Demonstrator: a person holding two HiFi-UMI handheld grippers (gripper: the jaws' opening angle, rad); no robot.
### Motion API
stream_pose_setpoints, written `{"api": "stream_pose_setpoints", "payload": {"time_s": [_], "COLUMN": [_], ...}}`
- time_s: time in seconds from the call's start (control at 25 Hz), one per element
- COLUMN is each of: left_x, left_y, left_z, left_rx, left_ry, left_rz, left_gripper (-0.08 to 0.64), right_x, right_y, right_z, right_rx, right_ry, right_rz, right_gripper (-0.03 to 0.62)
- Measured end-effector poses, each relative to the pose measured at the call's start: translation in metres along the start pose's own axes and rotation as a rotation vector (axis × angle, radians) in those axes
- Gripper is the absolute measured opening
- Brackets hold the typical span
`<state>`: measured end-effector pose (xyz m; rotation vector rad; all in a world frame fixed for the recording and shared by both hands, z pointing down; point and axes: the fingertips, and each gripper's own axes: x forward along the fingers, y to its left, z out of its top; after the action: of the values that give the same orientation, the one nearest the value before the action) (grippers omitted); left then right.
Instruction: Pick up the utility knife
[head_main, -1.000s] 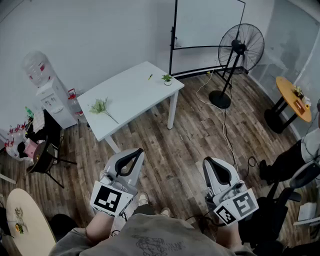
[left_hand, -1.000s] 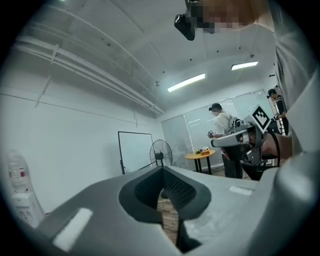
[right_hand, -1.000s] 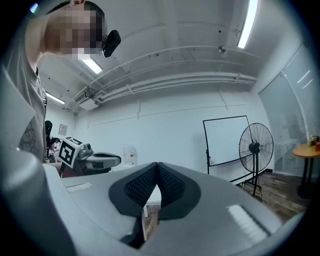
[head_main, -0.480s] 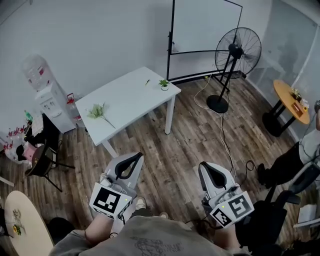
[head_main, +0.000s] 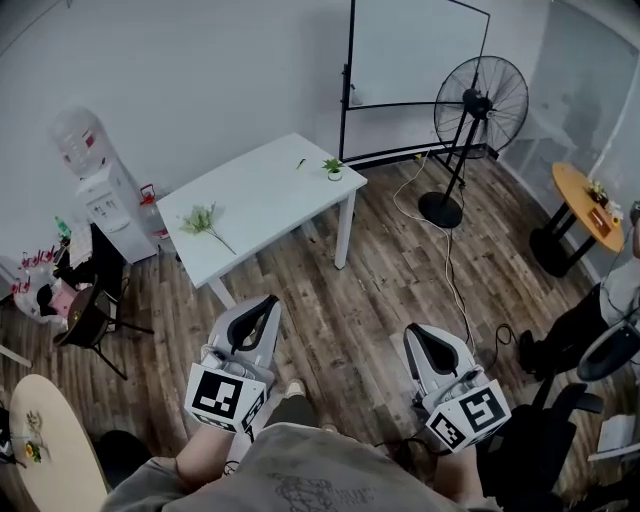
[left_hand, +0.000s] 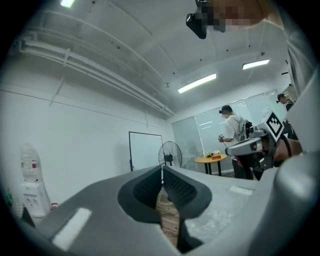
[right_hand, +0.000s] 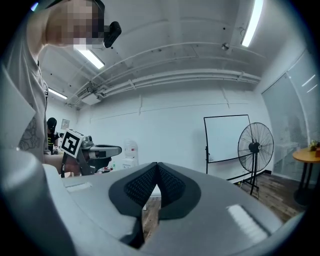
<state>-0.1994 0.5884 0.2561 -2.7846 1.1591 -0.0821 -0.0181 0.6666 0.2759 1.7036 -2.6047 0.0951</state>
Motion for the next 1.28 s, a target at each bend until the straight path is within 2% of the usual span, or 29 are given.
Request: {"api": "stream_pose_setpoints", "payload": {"time_s": [0.04,0.12,0.2,0.36,0.52,0.72,1.12,1.28], "left_x": [-0.002,-0.004,-0.003,0.010,0.031,0.066,0.163,0.200], "left_y": [0.003,0.012,0.021,0.027,0.031,0.056,0.137,0.181], "left_z": [0.000,0.006,0.009,-0.007,-0.016,-0.031,-0.041,-0.045], "left_rx": [-0.005,0.011,0.038,0.051,0.037,-0.005,-0.025,-0.038], "left_ry": [-0.009,-0.016,-0.015,0.011,0.026,0.052,0.069,0.069], "left_rz": [0.025,0.069,0.099,0.087,0.066,0.042,0.017,0.018], "left_gripper": [0.038,0.164,0.194,0.199,0.199,0.198,0.196,0.193], "right_x": [0.000,0.005,0.012,0.024,0.041,0.080,0.193,0.238], "right_y": [0.002,0.001,-0.001,-0.007,-0.021,-0.042,-0.091,-0.121], "right_z": [-0.003,-0.008,-0.010,-0.014,-0.022,-0.026,-0.017,-0.004], "right_rx": [0.003,0.000,-0.010,-0.002,0.012,0.015,0.011,0.009], "right_ry": [0.006,0.017,0.026,0.034,0.056,0.080,0.125,0.098], "right_rz": [0.010,0.022,0.020,0.019,0.013,0.009,0.009,-0.045], "right_gripper": [0.028,0.029,0.028,0.029,0.028,0.028,0.029,0.029]}}
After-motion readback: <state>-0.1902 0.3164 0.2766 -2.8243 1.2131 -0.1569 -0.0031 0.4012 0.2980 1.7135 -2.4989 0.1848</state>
